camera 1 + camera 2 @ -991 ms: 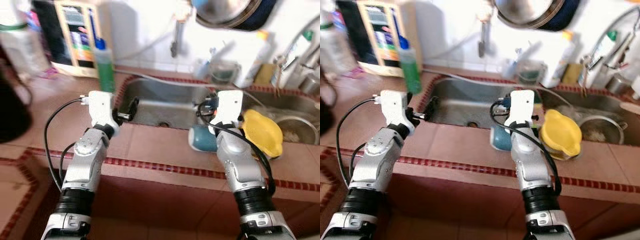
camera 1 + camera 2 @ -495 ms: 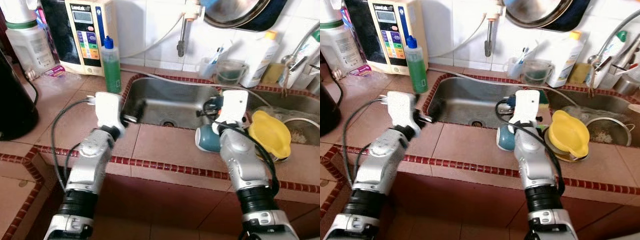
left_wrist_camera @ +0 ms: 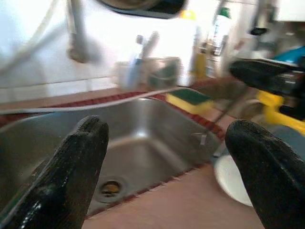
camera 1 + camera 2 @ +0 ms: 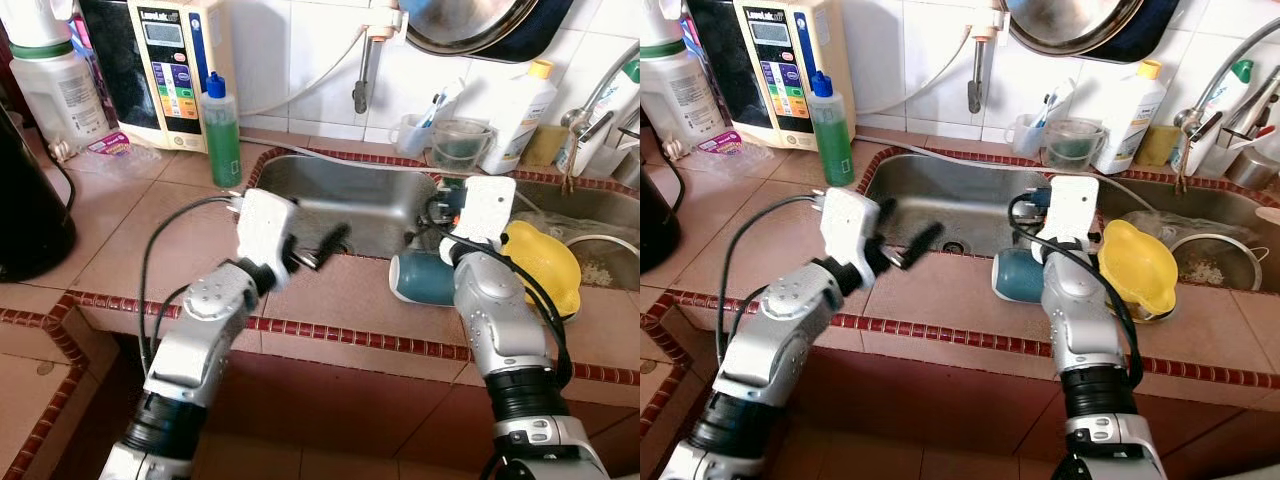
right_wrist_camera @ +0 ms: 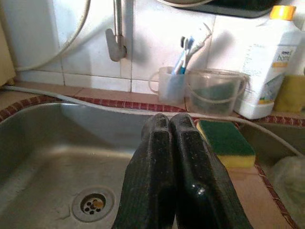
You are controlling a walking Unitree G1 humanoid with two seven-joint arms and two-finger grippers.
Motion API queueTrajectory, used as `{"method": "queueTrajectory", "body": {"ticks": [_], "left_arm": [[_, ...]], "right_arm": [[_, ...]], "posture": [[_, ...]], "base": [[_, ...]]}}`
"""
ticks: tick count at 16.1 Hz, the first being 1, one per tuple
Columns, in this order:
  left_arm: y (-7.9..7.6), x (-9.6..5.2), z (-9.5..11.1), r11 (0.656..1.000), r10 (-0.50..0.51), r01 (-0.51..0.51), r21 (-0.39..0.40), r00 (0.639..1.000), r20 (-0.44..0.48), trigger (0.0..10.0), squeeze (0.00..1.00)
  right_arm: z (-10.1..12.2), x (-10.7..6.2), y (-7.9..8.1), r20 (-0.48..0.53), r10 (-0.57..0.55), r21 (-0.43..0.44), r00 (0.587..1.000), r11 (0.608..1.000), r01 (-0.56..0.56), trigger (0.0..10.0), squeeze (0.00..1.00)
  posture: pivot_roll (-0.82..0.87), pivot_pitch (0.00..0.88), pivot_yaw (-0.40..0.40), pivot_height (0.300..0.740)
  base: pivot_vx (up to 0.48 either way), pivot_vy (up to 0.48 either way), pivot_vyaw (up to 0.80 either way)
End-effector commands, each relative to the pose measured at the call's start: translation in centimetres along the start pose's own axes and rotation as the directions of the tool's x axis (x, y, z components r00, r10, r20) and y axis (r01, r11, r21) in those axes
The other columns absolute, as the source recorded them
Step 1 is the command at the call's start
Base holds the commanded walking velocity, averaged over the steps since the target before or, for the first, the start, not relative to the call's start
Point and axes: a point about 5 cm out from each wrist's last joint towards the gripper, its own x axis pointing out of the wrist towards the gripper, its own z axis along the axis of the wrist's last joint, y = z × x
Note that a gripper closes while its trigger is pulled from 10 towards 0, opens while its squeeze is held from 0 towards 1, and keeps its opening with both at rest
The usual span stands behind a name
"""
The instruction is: Kitchen organization
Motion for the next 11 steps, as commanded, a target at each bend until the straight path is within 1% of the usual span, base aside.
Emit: {"method": "queueTrajectory", "body": {"ticks": [1, 2, 3, 6, 7, 8, 9, 11], "left_arm": [[-0.6, 0.0, 0.3, 0.999, -0.035, 0.035, 0.006, 0.999, -0.003, 10.0, 0.00], [-1.1, -0.2, 0.4, 0.998, -0.058, 0.058, 0.000, 0.998, -0.008, 10.0, 0.00], [-2.0, -0.4, 0.7, 0.994, -0.105, 0.105, -0.011, 0.994, -0.021, 10.0, 0.00], [-3.2, -1.0, 0.9, 0.984, -0.178, 0.176, -0.032, 0.983, -0.048, 10.0, 0.00], [-3.5, -1.3, 0.9, 0.981, -0.192, 0.190, -0.037, 0.980, -0.056, 10.0, 0.00], [-3.9, -1.6, 0.9, 0.977, -0.208, 0.204, -0.054, 0.976, -0.068, 10.0, 0.00], [-4.1, -1.8, 0.9, 0.975, -0.219, 0.214, -0.067, 0.973, -0.079, 10.0, 0.00], [-4.7, -2.3, 1.0, 0.969, -0.238, 0.229, -0.094, 0.965, -0.113, 10.0, 0.00]], "right_arm": [[0.4, 0.2, -0.5, 0.004, -0.020, 0.012, 1.000, 1.000, 0.020, 10.0, 0.00], [0.4, 0.1, -0.7, 0.005, -0.024, 0.014, 1.000, 1.000, 0.024, 10.0, 0.00], [0.4, 0.1, -1.2, 0.005, -0.036, 0.009, 0.999, 0.999, 0.036, 10.0, 0.00], [0.4, 0.2, -1.8, -0.001, -0.056, 0.011, 0.998, 0.998, 0.056, 10.0, 0.00], [0.3, 0.2, -1.9, -0.003, -0.060, 0.011, 0.998, 0.998, 0.060, 10.0, 0.00], [0.2, 0.3, -2.2, -0.016, -0.078, 0.033, 0.997, 0.996, 0.079, 10.0, 0.00], [0.2, 0.4, -2.3, -0.016, -0.080, 0.028, 0.997, 0.996, 0.081, 10.0, 0.00], [-0.1, 0.6, -2.8, -0.044, -0.103, 0.071, 0.994, 0.992, 0.106, 10.0, 0.00]], "posture": [[-0.10, 0.016, -0.020, 0.740], [-0.10, 0.024, -0.015, 0.740], [-0.10, 0.036, -0.010, 0.740], [-0.09, 0.057, -0.001, 0.740], [-0.09, 0.061, 0.000, 0.740], [-0.09, 0.072, 0.005, 0.740], [-0.08, 0.074, 0.005, 0.740], [-0.07, 0.091, 0.010, 0.740]], "base": [[0.000, 0.000, 0.00], [0.000, 0.000, 0.00], [0.000, 0.000, 0.00], [0.000, 0.000, 0.00], [0.000, 0.000, 0.00], [0.000, 0.000, 0.00], [0.000, 0.000, 0.00], [0.000, 0.000, 0.00]]}}
